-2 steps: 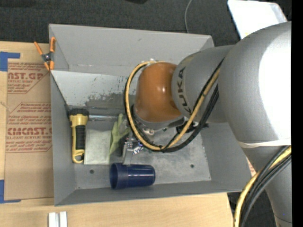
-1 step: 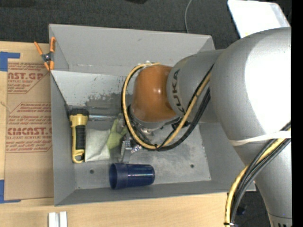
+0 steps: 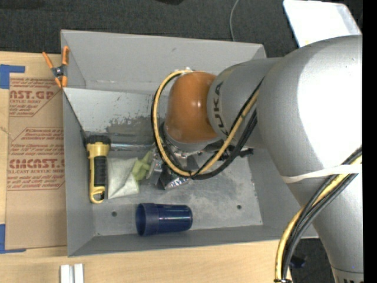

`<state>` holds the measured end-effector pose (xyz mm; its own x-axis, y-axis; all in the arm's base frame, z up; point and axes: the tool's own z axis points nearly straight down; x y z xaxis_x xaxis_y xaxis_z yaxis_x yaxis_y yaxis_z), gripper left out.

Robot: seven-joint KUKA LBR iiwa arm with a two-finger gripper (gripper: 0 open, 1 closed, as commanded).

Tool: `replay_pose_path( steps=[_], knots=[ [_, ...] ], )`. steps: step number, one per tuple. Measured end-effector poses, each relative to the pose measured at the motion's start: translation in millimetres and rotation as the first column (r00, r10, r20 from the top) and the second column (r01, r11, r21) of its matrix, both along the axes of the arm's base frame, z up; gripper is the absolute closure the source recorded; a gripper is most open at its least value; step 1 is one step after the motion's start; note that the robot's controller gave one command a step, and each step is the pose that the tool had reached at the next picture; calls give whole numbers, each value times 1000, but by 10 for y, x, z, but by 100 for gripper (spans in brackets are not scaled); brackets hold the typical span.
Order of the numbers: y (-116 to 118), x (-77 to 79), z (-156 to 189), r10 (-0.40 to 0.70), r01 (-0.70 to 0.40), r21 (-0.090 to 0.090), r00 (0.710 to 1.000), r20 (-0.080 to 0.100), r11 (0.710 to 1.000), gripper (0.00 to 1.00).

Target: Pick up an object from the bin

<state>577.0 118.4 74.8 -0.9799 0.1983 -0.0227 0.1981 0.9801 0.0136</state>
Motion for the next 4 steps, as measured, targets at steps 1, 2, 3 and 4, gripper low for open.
replay_pose_path(
  steps=[1, 2, 3, 4],
  knots=[
    [0, 0, 0, 0, 0, 0, 1000, 0, 1000, 100],
    [-5, -25, 593, 6, -6, 0, 1000, -7, 1000, 100],
    [-53, -14, 1402, 5, -5, 1, 1000, -4, 1000, 100],
    [-25, -44, 722, 154, -154, -3, 988, 1, 988, 100]
  ],
)
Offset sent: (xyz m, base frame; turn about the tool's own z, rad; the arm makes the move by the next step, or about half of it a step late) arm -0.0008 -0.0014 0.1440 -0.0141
